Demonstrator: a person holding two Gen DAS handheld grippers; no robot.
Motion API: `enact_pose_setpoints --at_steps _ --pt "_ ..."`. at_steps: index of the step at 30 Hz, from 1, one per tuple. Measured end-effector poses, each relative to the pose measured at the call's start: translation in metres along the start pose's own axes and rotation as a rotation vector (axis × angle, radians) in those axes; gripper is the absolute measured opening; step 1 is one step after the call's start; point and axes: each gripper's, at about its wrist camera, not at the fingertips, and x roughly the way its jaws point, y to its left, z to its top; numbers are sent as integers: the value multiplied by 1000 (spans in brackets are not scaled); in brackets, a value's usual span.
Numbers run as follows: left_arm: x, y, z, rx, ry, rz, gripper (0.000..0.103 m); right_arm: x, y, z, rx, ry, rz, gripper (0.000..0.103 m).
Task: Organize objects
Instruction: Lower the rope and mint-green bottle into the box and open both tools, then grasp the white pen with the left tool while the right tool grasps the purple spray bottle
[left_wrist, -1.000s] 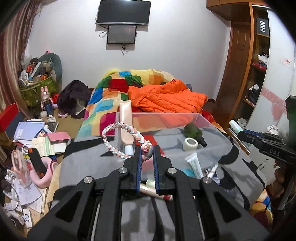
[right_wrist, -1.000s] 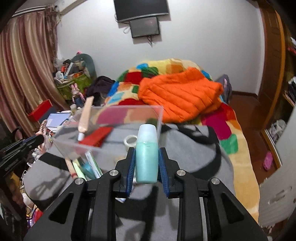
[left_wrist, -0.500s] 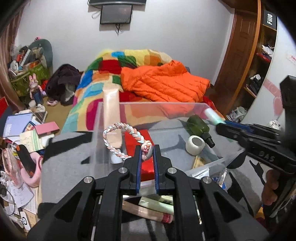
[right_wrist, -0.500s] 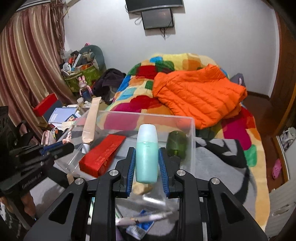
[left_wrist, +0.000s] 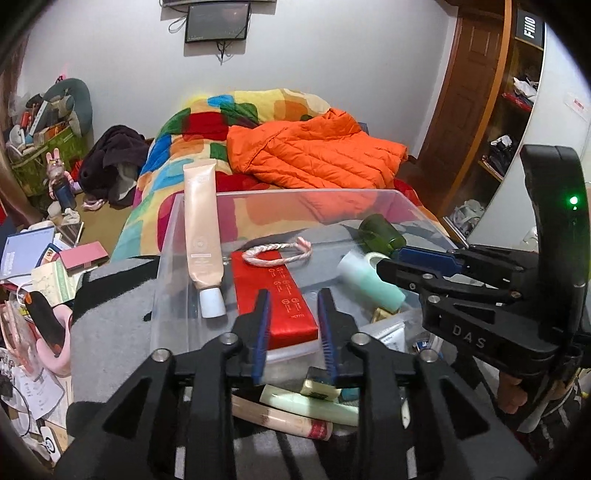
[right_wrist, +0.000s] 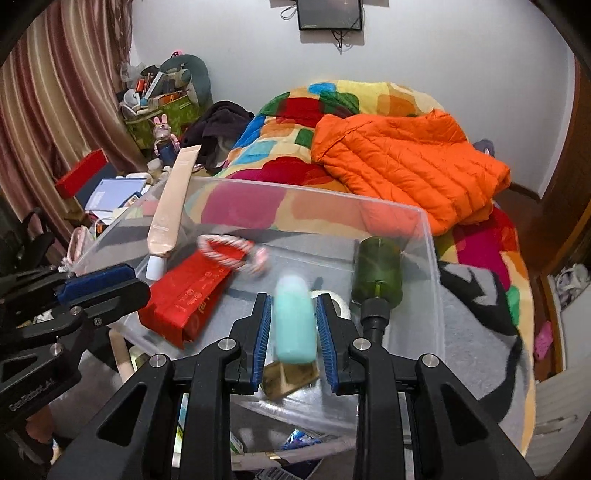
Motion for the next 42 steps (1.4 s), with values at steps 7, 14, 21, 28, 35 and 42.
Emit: enact_pose_setpoints --at_steps 7,14,21,28,35,42 --pt "-21 -16 -11 52 -42 13 52 -33 3 -9 -16 -53 23 35" --pt "-30 -38 -38 121 -22 -39 59 -64 1 -39 -47 -83 -4 46" --pt "-13 -59 -67 169 63 -103 53 -72 6 -82 -97 -40 -10 46" --pt "-3 -68 -72 178 100 -165 27 -66 5 -107 -87 4 75 46" --pt "-15 -65 -79 158 88 -193 20 -58 7 -109 -81 26 134 46" --pt "-39 -52 -96 112 78 -176 14 -53 15 -120 -101 58 152 30"
